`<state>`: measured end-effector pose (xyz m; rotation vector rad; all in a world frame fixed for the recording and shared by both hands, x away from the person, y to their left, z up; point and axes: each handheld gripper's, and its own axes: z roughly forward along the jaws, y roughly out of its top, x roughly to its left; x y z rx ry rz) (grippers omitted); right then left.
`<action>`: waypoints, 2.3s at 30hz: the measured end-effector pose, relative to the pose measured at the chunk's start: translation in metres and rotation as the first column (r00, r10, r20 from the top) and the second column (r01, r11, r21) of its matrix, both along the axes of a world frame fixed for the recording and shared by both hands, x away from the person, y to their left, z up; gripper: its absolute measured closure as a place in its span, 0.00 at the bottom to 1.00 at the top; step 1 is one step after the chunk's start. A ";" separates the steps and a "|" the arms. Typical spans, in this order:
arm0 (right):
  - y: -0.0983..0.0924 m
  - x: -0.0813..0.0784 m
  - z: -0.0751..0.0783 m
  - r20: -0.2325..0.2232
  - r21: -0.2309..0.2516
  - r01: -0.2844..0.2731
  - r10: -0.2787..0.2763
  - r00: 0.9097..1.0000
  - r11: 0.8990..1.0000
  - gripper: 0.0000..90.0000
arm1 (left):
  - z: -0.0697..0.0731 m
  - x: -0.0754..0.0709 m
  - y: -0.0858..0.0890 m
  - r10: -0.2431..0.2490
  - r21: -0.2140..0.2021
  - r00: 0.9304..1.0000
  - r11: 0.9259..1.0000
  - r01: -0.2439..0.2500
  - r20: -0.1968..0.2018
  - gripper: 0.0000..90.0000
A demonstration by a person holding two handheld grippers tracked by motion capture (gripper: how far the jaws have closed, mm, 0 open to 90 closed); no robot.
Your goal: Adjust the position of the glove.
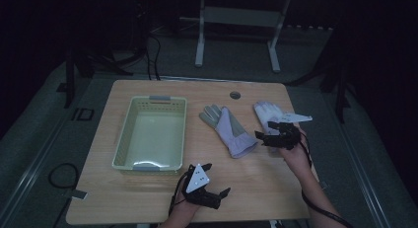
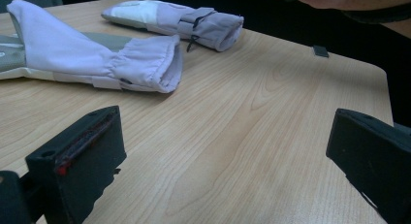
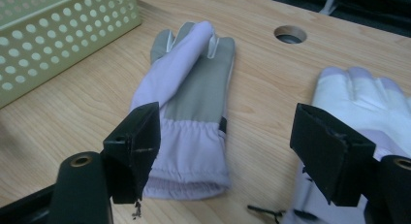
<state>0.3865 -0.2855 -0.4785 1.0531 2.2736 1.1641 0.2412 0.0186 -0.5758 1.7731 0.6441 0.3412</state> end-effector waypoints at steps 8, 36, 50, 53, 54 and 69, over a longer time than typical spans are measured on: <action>0.018 0.013 -0.008 -0.022 -0.002 -0.044 0.044 0.999 0.999 0.36 | 0.000 0.000 0.000 -0.005 -0.001 1.000 1.000 0.005 -0.001 0.01; 0.080 0.076 -0.061 -0.146 -0.103 -0.129 0.113 0.983 0.986 0.62 | 0.000 0.000 0.000 -0.021 -0.010 1.000 1.000 0.021 -0.009 0.01; 0.083 0.078 -0.070 -0.179 -0.132 -0.131 0.106 0.978 0.983 0.90 | 0.000 0.001 0.000 -0.018 -0.005 1.000 1.000 0.018 -0.010 0.01; 0.085 0.075 -0.070 -0.168 -0.132 -0.109 0.086 0.982 0.985 0.95 | 0.000 0.001 0.000 -0.017 -0.006 1.000 1.000 0.017 -0.012 0.01; 0.086 0.073 -0.069 -0.167 -0.131 -0.099 0.076 0.983 0.986 0.96 | 0.000 0.001 0.000 -0.018 -0.006 1.000 1.000 0.017 -0.013 0.01; 0.092 0.035 -0.020 -0.095 -0.029 0.055 -0.057 0.994 0.998 0.98 | 0.000 0.001 0.000 -0.015 -0.006 1.000 1.000 0.015 -0.011 0.01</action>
